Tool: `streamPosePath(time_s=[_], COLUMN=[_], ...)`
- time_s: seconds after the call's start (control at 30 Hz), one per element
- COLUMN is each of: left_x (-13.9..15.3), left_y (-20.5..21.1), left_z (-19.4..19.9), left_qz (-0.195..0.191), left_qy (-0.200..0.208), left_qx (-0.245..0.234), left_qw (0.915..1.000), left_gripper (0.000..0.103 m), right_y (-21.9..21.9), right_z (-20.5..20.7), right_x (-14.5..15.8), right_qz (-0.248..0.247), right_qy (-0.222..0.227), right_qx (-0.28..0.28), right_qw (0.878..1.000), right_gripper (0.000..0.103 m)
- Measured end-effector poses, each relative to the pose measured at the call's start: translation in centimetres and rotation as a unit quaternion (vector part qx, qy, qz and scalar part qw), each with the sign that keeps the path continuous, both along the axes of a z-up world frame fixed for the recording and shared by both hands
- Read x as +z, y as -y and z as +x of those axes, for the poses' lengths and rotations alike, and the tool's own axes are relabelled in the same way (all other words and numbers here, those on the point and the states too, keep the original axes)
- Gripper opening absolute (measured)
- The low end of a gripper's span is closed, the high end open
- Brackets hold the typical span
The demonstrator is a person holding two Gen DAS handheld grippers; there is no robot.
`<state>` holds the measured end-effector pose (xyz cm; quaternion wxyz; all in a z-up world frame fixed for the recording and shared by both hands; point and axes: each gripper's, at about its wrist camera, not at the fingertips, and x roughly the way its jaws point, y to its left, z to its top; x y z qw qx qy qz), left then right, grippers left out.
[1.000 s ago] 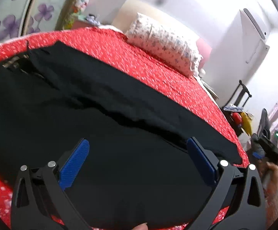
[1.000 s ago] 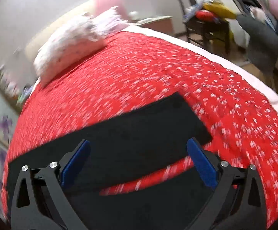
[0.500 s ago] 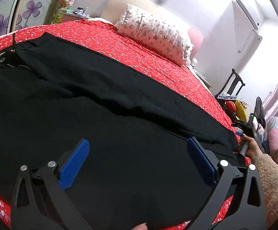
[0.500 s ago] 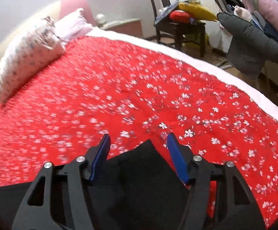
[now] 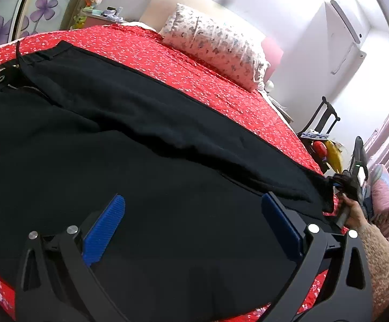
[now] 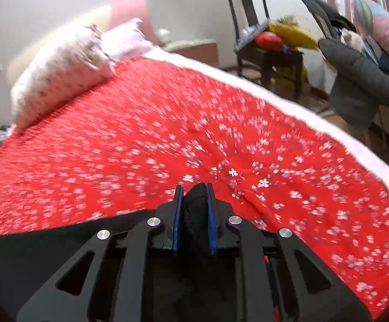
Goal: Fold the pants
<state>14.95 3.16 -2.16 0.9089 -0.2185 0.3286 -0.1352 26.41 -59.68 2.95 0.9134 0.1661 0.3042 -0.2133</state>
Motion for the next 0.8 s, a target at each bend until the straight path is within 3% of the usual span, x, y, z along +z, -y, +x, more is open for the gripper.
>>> streamPosePath(time_s=[0.2,0.37,0.47,0.6,0.67,0.73,0.8], left_x=[0.8,2.1,3.5,4.6,4.8,4.7,4.5], left_y=[0.0,-0.2,0.0,-0.4,-1.0,-1.5,-2.2], left_z=[-1.0,-2.2,-3.1,-4.1,-4.2,-4.0,-3.7], left_qz=[-0.006,-0.007,0.011,0.019,0.007,-0.008,-0.022], left_qy=[0.018,0.051,0.089,0.117,0.112,0.101,0.089], left_qx=[0.005,0.013,0.017,0.023,0.026,0.027,0.028], left_qw=[0.9998,0.9986,0.9958,0.9927,0.9934,0.9945,0.9954], left_gripper=[0.101,0.101,0.101,0.101,0.101,0.101,0.101], right_y=[-2.4,-5.0,-6.3,-8.3,-8.9,-9.3,-9.3], right_z=[-8.9,-17.0,-20.2,-21.7,-22.2,-23.1,-24.3], right_x=[4.0,3.9,2.0,-1.5,-1.5,0.1,1.6], right_qz=[0.011,0.014,0.023,0.033,0.031,0.042,0.087], right_qy=[0.086,0.101,0.08,-0.029,-0.05,-0.042,-0.001], right_qx=[0.045,0.064,0.058,0.051,0.042,0.015,0.003], right_qw=[0.995,0.993,0.995,0.998,0.997,0.998,0.996], right_gripper=[0.016,0.016,0.016,0.018,0.032,0.055,0.056])
